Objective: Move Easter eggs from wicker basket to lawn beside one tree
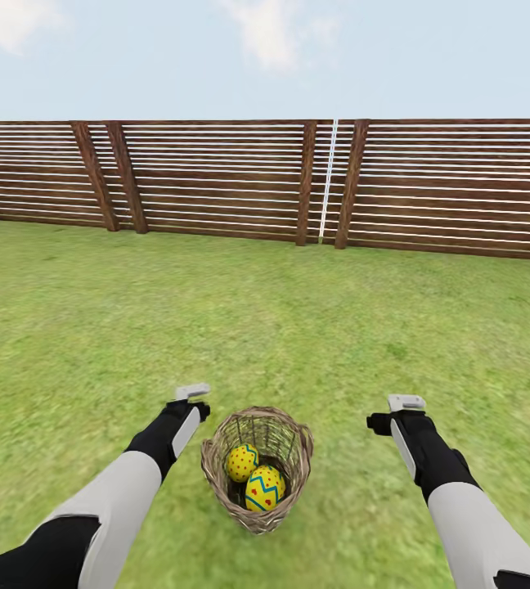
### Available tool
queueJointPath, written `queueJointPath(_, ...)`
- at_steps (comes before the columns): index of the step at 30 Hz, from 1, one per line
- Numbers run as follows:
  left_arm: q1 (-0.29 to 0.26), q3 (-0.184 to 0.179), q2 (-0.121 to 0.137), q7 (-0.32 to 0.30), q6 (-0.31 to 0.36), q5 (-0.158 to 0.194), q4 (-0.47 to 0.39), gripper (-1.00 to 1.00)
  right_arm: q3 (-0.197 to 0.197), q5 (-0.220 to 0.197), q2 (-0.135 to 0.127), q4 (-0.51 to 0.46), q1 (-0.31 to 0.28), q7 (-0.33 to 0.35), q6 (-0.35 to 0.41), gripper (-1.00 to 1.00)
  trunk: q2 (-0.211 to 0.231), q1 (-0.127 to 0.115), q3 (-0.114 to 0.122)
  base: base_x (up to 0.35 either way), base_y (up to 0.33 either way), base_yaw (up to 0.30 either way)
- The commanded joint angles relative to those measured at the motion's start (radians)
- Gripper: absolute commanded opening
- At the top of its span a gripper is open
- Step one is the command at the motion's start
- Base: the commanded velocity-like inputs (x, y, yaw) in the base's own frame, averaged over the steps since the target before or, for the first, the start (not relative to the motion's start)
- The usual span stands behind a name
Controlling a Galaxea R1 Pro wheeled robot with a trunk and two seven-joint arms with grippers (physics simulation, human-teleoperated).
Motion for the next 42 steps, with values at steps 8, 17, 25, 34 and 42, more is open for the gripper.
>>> queueJointPath(8, -0.014, 0.005, 0.000, 0.003, 0.107, 0.007, 0.065, 1.00, 0.002, 0.010, 0.002, 0.030, -0.001, 0.001, 0.010, 1.00, -0.001, 0.000, -0.001, 0.000, 0.000, 0.000)
queueJointPath(17, -0.020, 0.004, -0.009, 0.003, 0.162, 0.007, 0.032, 1.00, 0.002, 0.012, 0.002, 0.047, -0.001, 0.001, 0.011, 1.00, -0.001, 0.000, -0.001, 0.076, 0.031, 0.000)
queueJointPath(25, -0.020, 0.004, -0.006, 0.003, 0.159, 0.007, 0.018, 1.00, 0.002, 0.011, 0.000, 0.043, -0.001, 0.001, 0.009, 1.00, -0.001, 0.000, -0.001, 0.156, 0.007, 0.000)
queueJointPath(34, -0.020, 0.004, -0.005, 0.002, 0.157, 0.007, 0.008, 1.00, 0.002, 0.011, -0.001, 0.043, -0.001, 0.002, 0.008, 1.00, -0.001, 0.000, -0.001, 0.058, 0.000, 0.000)
queueJointPath(42, -0.020, 0.002, -0.004, 0.003, 0.157, 0.006, 0.007, 1.00, 0.002, 0.012, -0.001, 0.041, -0.001, 0.002, 0.008, 1.00, -0.043, 0.023, -0.020, 0.003, 0.000, 0.000)
